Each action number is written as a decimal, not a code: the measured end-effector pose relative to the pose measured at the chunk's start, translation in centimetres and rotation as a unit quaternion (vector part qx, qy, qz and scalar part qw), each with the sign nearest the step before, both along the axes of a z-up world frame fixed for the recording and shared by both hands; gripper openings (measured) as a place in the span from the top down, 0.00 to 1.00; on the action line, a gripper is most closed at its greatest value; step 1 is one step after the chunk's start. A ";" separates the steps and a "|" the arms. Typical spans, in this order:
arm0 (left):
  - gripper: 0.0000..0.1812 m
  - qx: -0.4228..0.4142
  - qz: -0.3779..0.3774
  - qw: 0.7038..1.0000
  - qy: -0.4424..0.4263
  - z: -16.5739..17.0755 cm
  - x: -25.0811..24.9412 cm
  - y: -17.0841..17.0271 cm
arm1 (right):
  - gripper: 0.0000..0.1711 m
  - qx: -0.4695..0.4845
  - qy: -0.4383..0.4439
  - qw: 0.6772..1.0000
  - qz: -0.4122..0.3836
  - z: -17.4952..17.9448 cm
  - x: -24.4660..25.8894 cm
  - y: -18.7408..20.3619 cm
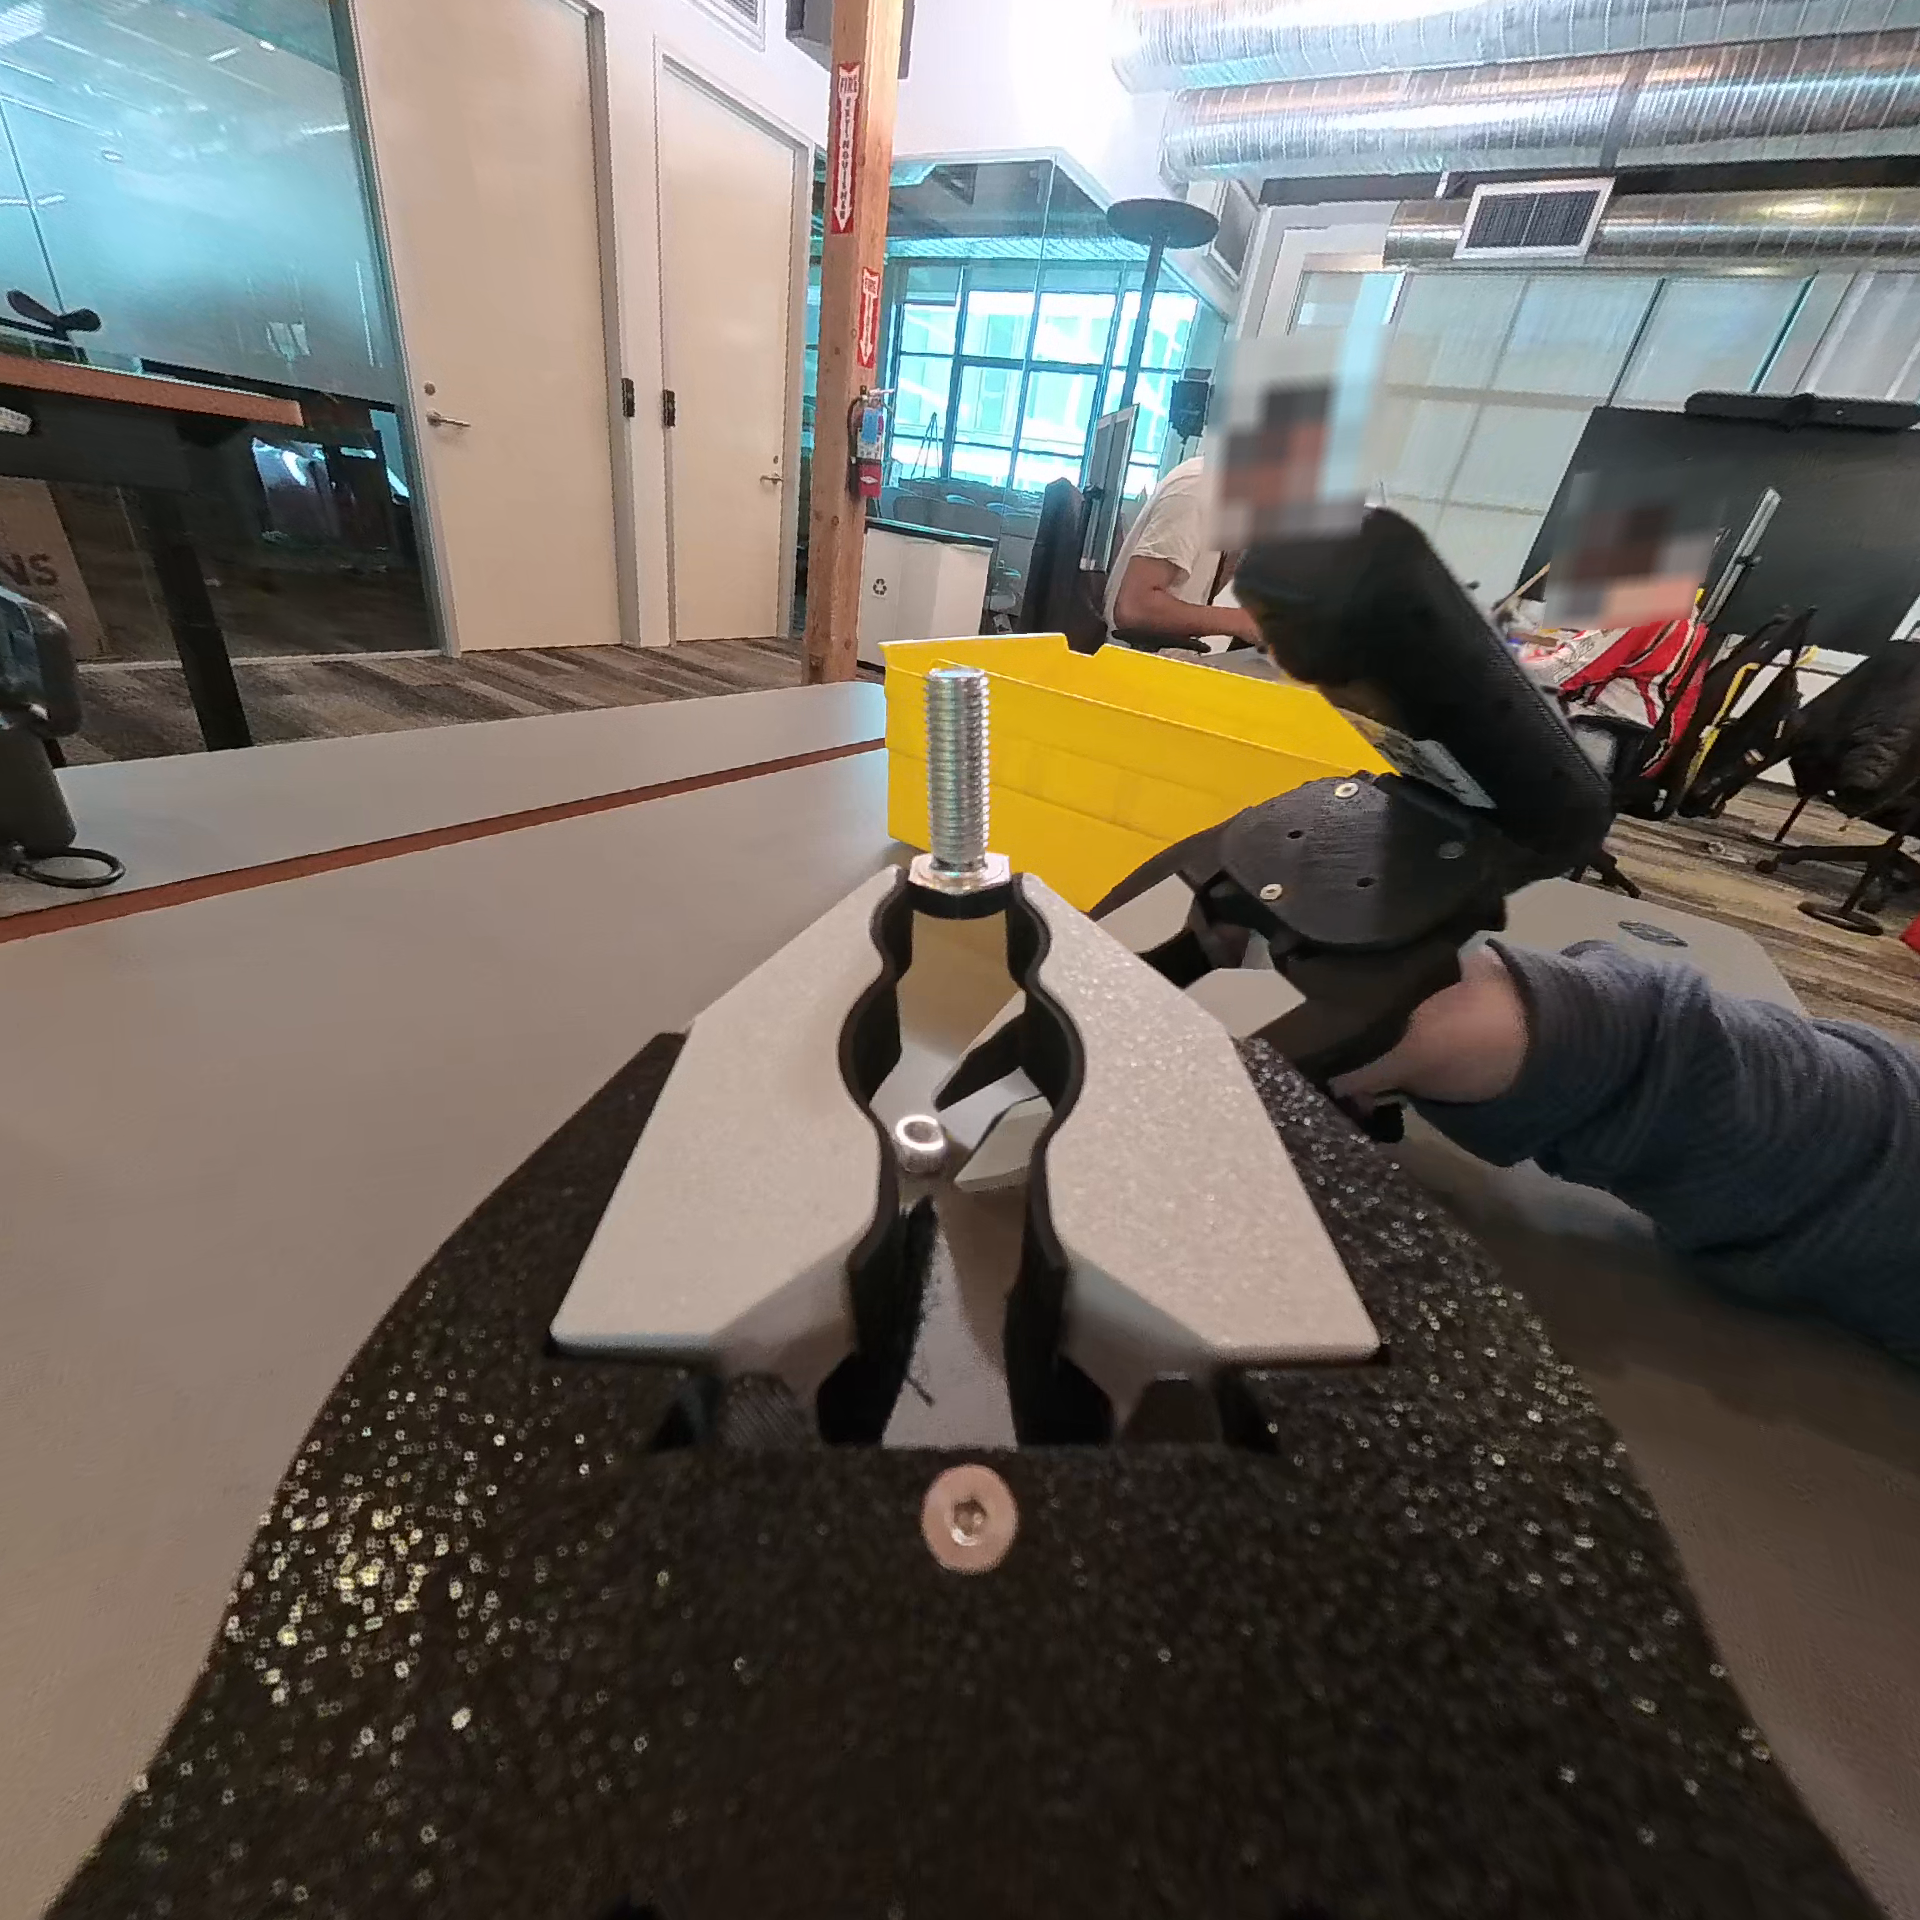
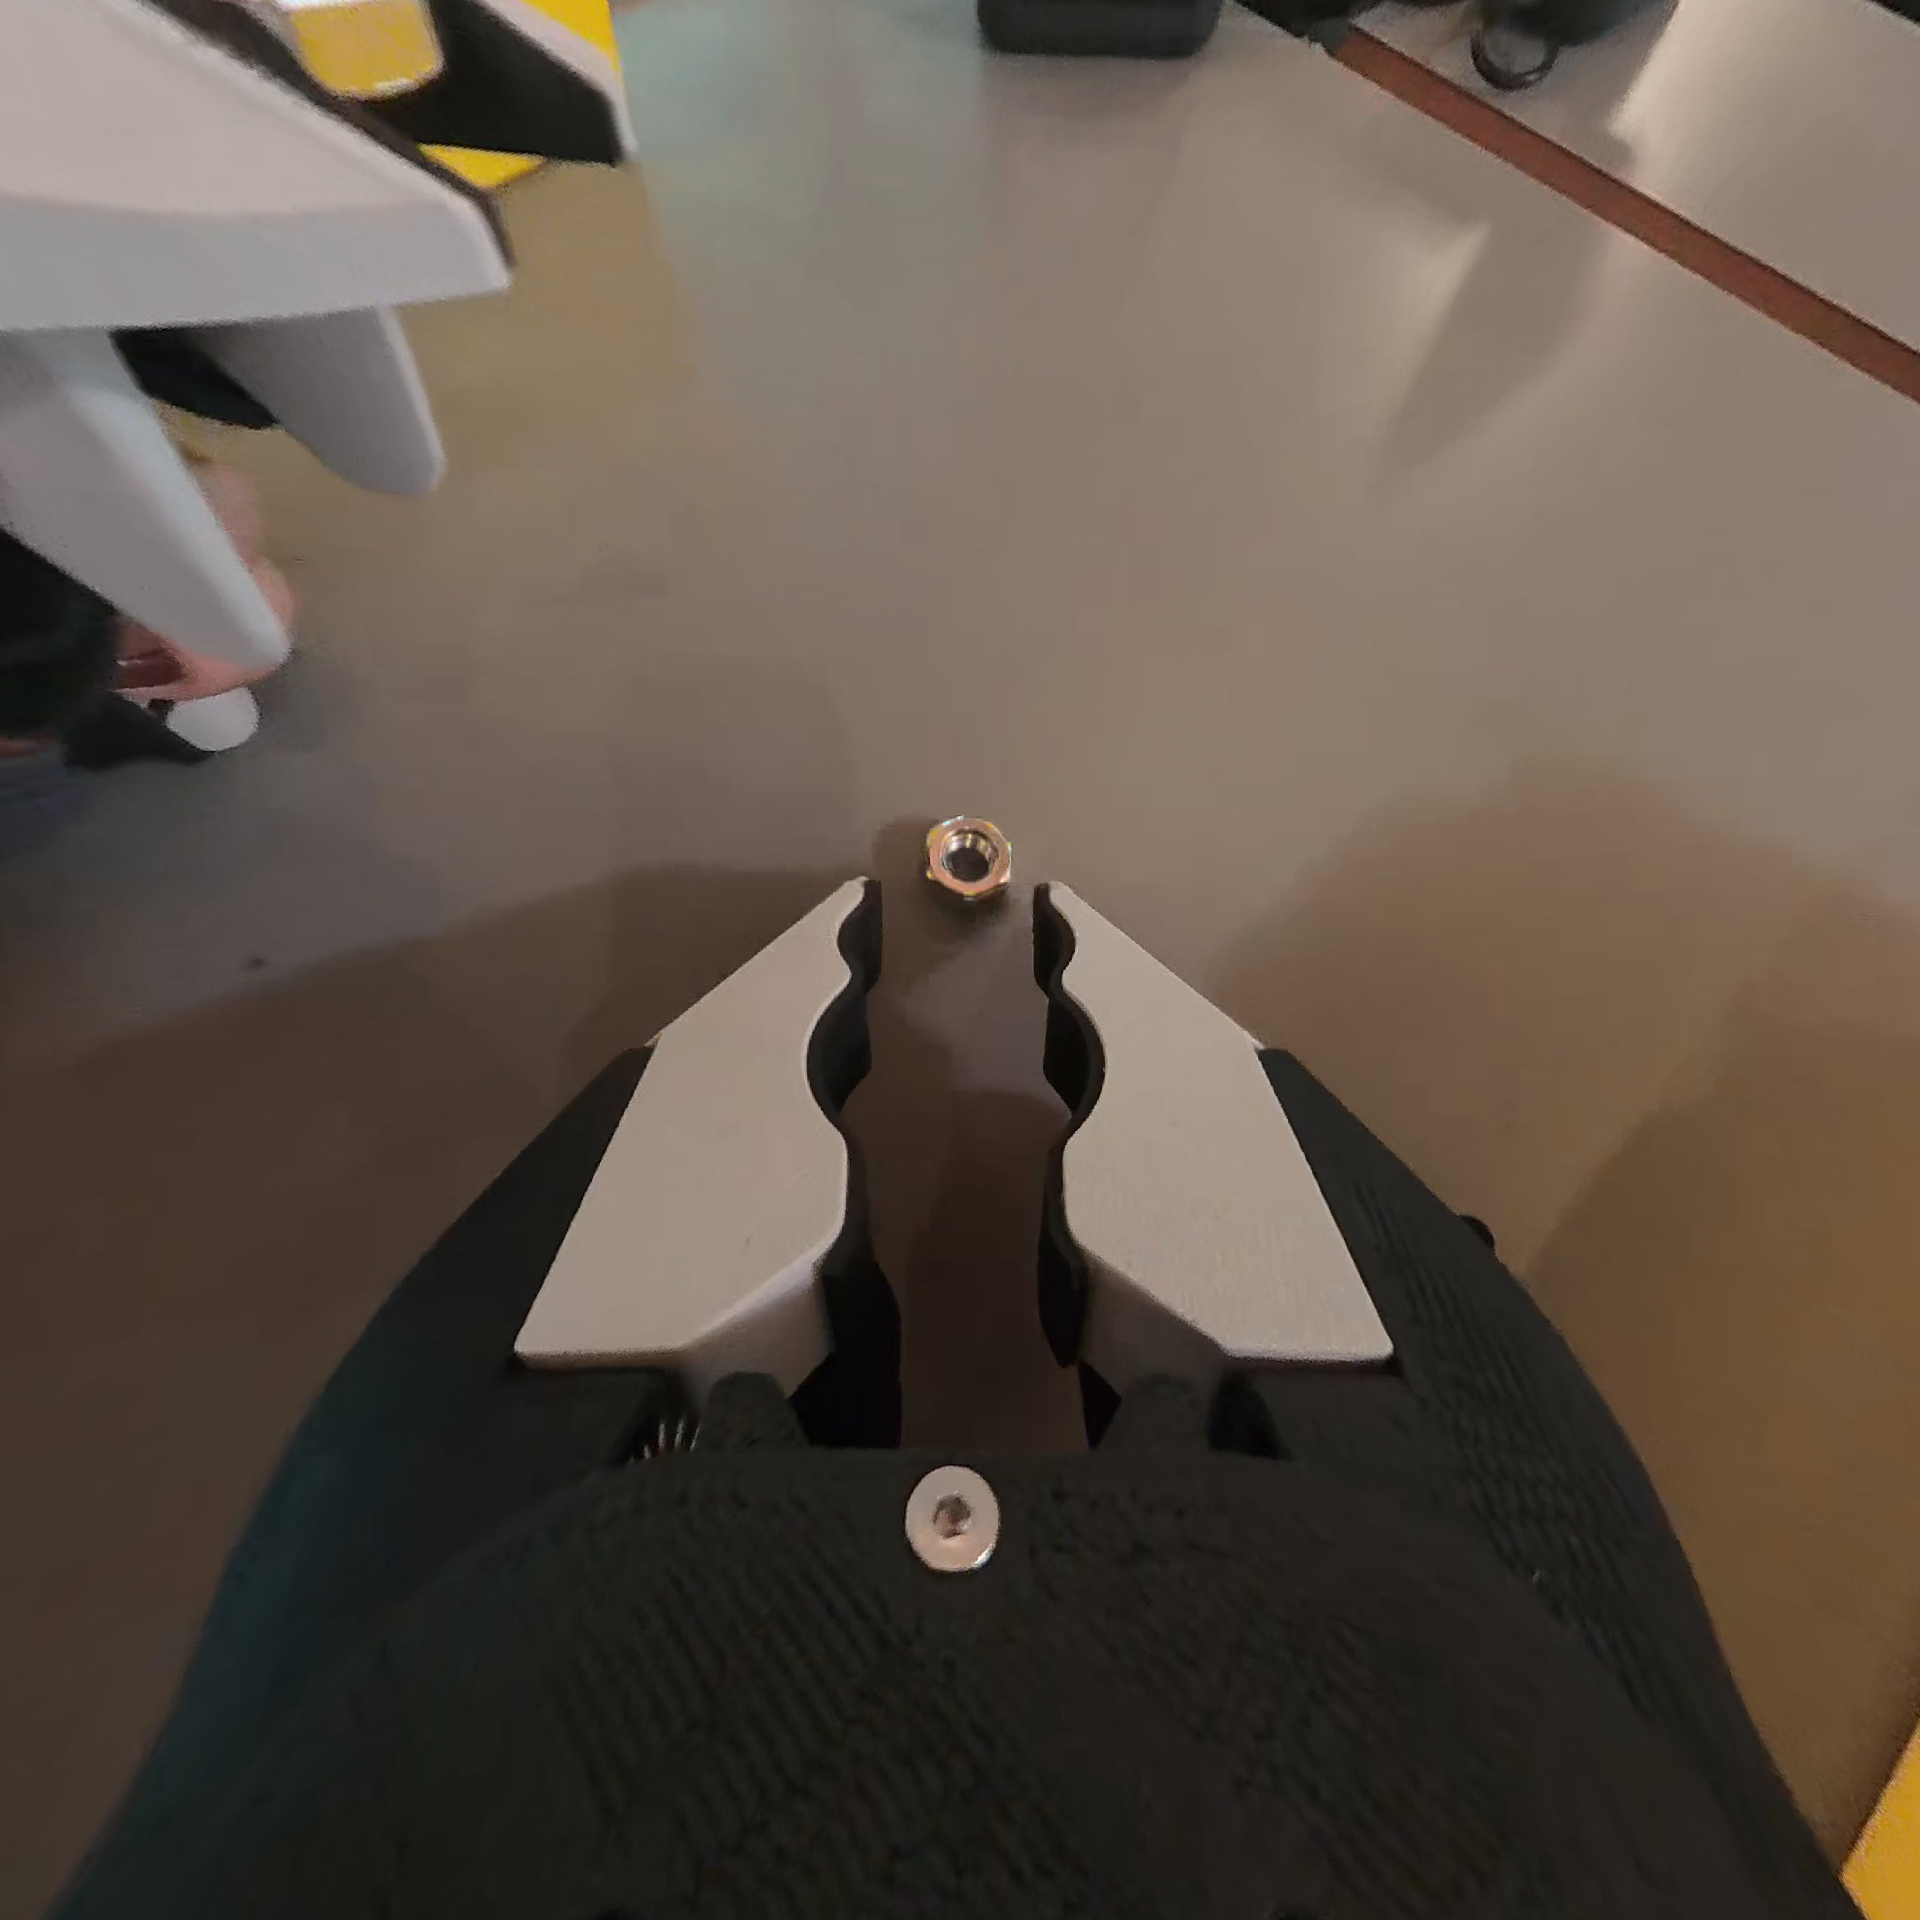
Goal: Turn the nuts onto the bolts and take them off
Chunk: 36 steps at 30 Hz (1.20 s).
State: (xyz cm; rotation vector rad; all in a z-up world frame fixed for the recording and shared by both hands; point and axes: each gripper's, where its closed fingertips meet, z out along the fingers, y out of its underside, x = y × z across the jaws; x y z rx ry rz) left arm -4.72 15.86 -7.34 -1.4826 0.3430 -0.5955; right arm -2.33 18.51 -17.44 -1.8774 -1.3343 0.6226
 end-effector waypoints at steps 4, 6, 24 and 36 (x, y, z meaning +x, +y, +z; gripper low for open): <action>0.92 -0.001 -0.002 1.000 0.005 -0.1 0.1 0.0 | 0.83 -0.014 0.003 1.000 -0.008 -0.1 -0.4 0.3; 0.92 0.000 -0.003 1.000 0.009 -0.1 0.3 0.0 | 0.85 -0.022 0.009 1.000 -0.008 0.0 -0.8 0.3; 0.92 0.009 -0.089 0.991 0.105 -1.5 4.1 -1.5 | 0.90 0.041 0.104 0.964 0.242 14.0 1.1 -6.0; 0.92 0.018 -0.152 0.976 0.157 -2.5 6.5 -2.9 | 0.90 0.007 -0.016 0.941 0.337 11.8 2.7 -7.0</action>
